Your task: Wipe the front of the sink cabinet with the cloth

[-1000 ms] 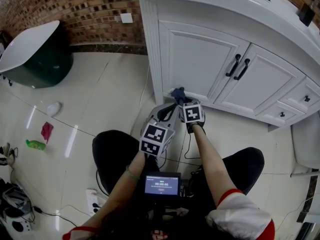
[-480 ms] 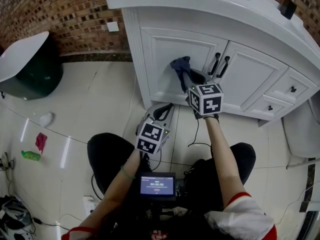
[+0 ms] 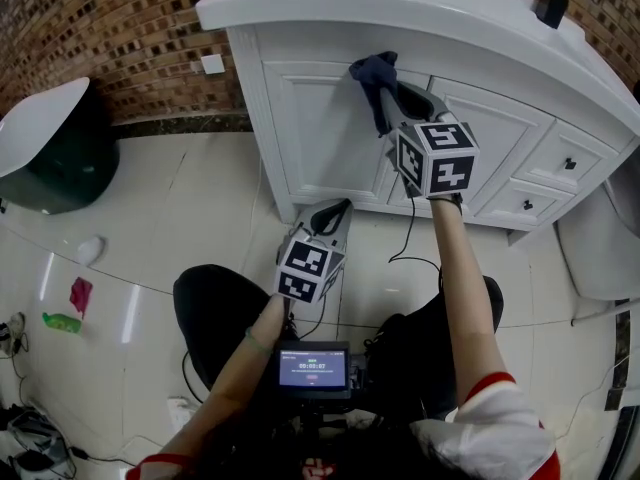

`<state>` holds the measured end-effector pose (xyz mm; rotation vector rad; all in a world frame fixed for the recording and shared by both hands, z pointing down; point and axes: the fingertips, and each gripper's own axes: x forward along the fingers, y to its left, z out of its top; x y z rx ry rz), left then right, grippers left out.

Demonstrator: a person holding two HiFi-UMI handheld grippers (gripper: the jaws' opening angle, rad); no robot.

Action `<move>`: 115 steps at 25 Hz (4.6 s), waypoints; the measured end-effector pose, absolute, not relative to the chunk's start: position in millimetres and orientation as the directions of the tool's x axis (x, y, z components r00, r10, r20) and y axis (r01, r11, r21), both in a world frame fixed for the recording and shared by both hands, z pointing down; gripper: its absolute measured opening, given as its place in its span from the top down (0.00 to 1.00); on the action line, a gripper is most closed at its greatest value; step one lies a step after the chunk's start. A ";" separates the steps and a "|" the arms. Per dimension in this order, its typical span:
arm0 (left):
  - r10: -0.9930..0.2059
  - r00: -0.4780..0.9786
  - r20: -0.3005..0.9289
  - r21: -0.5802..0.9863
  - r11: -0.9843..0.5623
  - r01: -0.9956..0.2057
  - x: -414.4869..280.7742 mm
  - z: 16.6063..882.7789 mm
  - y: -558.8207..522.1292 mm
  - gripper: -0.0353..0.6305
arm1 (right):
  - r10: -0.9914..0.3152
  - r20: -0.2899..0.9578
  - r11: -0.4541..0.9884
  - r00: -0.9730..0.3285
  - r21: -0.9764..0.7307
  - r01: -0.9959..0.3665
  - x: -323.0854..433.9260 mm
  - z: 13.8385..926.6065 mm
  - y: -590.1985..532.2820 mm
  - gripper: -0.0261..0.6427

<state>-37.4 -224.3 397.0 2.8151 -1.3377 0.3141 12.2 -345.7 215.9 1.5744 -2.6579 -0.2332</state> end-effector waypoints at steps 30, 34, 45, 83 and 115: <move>-0.739 0.617 0.269 -0.027 -0.646 -0.763 -33.4 444.4 -242.6 0.92 | -0.739 0.571 0.444 -0.357 0.016 -0.896 17.3 578.6 -358.8 0.87; -0.738 0.620 0.266 -0.026 -0.648 -0.761 -31.6 447.3 -244.5 0.92 | -0.708 0.620 0.463 -0.338 0.047 -0.885 18.7 605.5 -358.7 0.87; -0.754 0.621 0.216 -0.031 -0.641 -0.767 -26.4 421.8 -244.2 0.92 | -0.858 0.298 0.451 -0.419 0.043 -0.892 34.6 437.0 -354.7 0.87; -0.735 0.648 0.199 0.043 -0.654 -0.755 5.8 416.2 -210.8 0.92 | -0.899 0.319 0.318 -0.301 0.003 -0.948 90.4 453.8 -334.7 0.87; -0.723 0.668 0.178 -0.034 -0.683 -0.730 14.4 396.2 -232.6 0.92 | -0.919 0.212 0.322 -0.333 -0.085 -0.943 115.1 395.0 -317.5 0.87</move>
